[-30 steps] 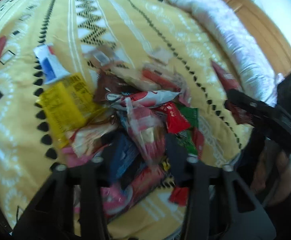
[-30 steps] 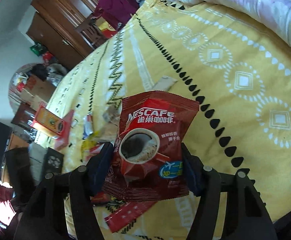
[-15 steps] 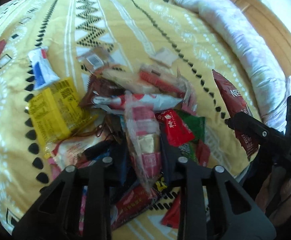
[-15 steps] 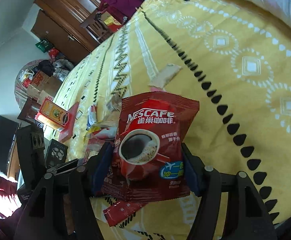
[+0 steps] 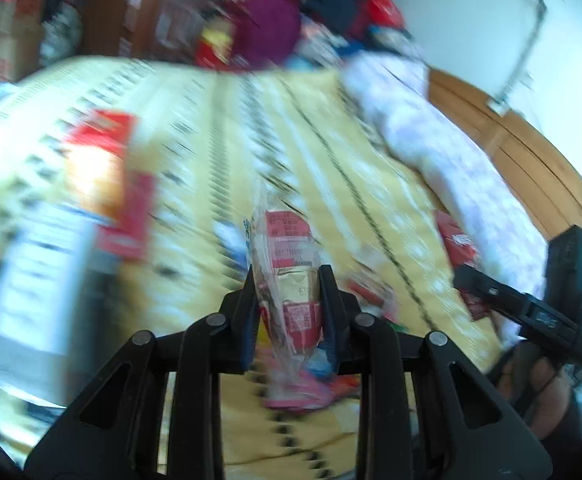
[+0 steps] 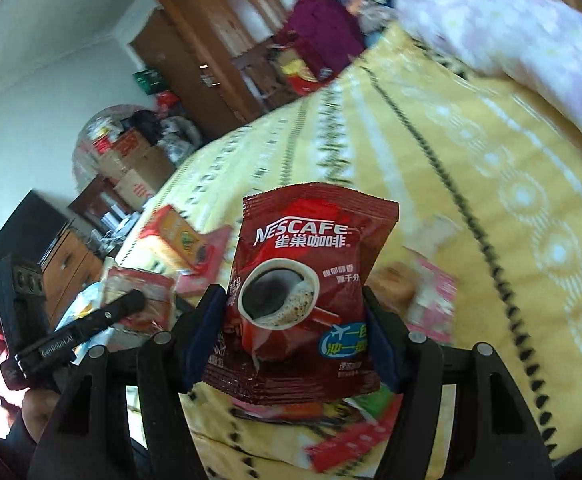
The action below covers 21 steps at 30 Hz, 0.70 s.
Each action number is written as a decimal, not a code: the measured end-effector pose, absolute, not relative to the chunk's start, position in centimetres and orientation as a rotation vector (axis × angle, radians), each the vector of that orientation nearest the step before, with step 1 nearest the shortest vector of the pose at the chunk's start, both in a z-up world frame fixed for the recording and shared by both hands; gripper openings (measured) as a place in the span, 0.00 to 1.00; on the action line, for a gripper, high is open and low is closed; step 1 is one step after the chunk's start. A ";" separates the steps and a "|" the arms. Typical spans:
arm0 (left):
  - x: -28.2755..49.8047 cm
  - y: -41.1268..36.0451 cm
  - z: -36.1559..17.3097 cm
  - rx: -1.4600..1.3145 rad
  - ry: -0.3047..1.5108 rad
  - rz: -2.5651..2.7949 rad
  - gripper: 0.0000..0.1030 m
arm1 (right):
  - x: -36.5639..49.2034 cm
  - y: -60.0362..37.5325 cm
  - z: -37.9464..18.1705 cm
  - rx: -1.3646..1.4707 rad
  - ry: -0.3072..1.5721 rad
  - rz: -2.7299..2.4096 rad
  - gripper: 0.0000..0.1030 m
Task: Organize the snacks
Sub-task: 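Carry both packets to the glass bowl and open both tools to drop them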
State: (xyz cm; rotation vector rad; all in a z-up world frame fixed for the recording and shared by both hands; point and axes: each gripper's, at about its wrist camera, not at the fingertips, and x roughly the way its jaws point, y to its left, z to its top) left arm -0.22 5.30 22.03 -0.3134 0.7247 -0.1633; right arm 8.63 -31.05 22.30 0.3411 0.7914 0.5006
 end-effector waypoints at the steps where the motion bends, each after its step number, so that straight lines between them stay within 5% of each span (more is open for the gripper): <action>1: -0.9 7.0 22.8 -0.308 0.702 -0.110 0.27 | 8.7 -29.6 23.1 0.327 0.785 0.529 0.68; 21: -13.4 28.4 26.2 -0.249 0.578 0.584 0.27 | 2.4 7.6 31.5 0.029 0.791 1.159 0.68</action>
